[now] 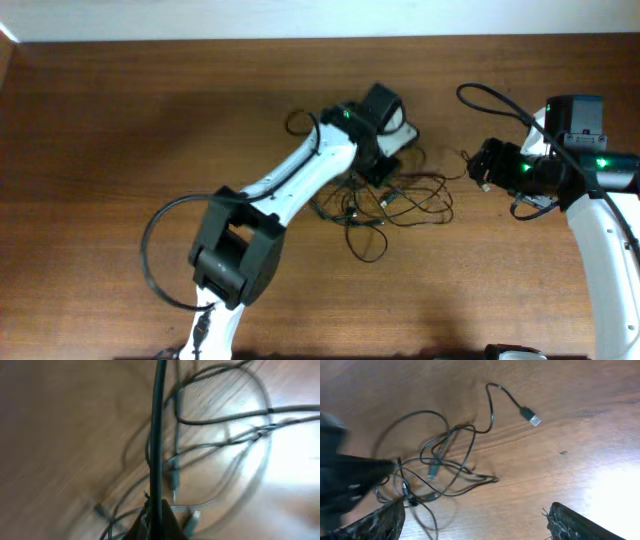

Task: Untangle cables

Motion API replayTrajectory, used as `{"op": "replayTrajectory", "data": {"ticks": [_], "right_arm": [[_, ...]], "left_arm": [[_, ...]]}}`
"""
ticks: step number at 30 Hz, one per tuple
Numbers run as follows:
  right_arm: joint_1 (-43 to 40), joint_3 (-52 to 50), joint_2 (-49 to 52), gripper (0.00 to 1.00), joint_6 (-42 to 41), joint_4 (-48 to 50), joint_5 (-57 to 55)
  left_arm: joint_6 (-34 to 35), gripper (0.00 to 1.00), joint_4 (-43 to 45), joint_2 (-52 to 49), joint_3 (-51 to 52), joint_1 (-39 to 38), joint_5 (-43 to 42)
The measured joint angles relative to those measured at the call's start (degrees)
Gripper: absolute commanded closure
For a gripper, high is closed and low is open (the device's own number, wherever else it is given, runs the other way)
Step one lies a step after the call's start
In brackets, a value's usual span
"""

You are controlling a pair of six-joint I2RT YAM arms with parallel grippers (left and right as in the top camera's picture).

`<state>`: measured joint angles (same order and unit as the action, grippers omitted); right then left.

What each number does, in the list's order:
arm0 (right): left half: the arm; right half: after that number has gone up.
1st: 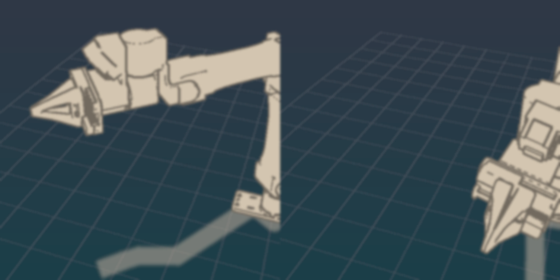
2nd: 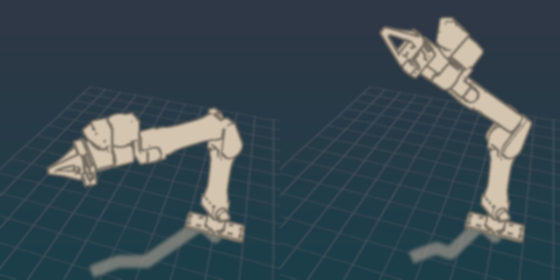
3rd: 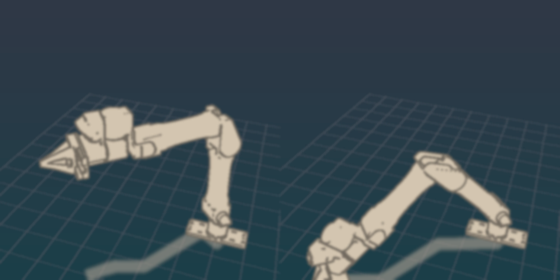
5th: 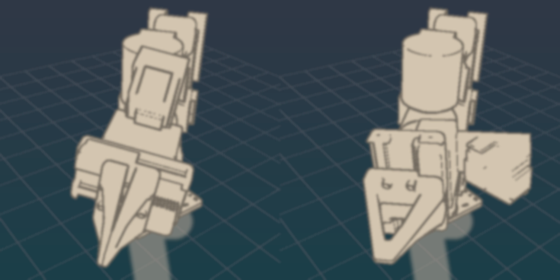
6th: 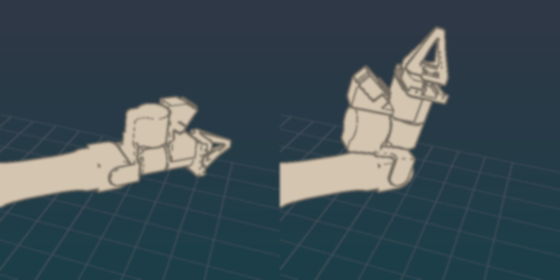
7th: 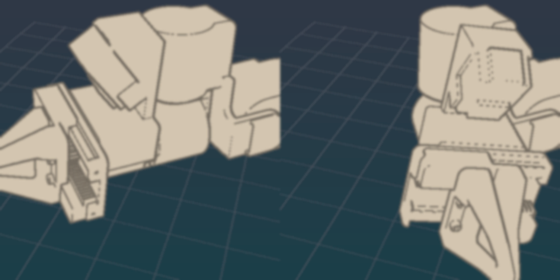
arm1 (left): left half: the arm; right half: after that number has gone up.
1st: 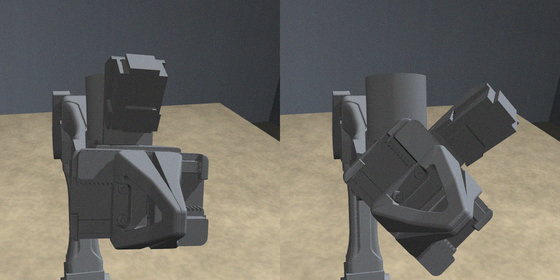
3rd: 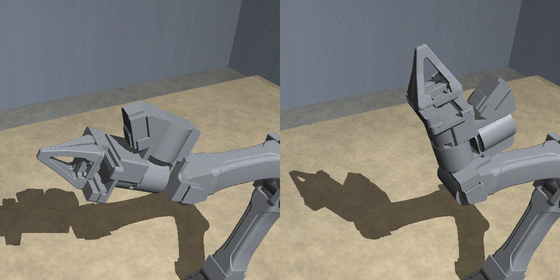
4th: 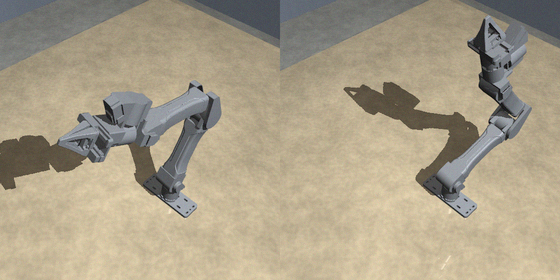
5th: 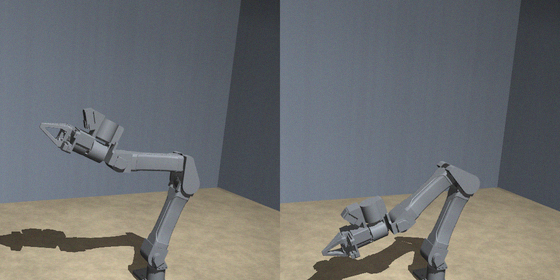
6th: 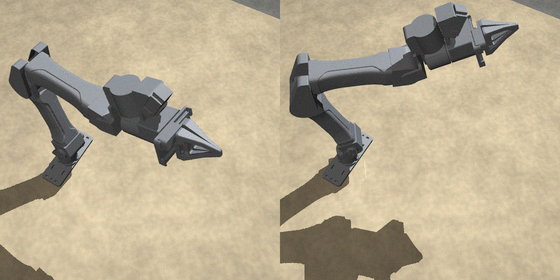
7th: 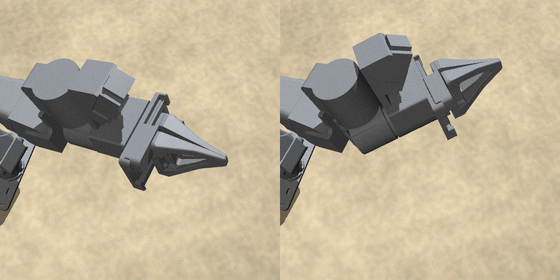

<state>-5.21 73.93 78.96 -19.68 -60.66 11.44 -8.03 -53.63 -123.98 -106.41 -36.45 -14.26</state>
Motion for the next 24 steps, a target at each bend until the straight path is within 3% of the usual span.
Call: {"op": "replayTrajectory", "data": {"ticks": [3,5,12,16,22,24], "right_arm": [[0.00,0.00,0.04,0.09,1.62,0.87,6.32],[0.00,-0.02,0.07,0.08,1.95,3.98,10.82],[0.00,0.00,3.21,0.12,1.68,10.01,22.82],[0.00,-0.02,6.73,0.14,1.09,14.01,28.74],[3.06,-0.07,12.02,0.28,-6.73,24.63,29.57],[4.15,-0.07,15.67,0.47,-10.01,27.45,29.31]], "left_arm": [[4.96,1.00,-9.84,1.27,-15.34,1.36,-1.11],[9.14,1.00,-13.46,2.69,-24.20,1.95,-7.41],[14.23,1.00,-14.56,4.68,-34.84,2.03,-23.17],[18.16,1.00,-14.38,4.70,-40.02,2.03,-25.14],[22.86,1.00,-9.73,4.70,-43.34,2.10,-34.88],[24.17,1.00,-9.14,4.74,-44.94,2.10,-36.50]]}}
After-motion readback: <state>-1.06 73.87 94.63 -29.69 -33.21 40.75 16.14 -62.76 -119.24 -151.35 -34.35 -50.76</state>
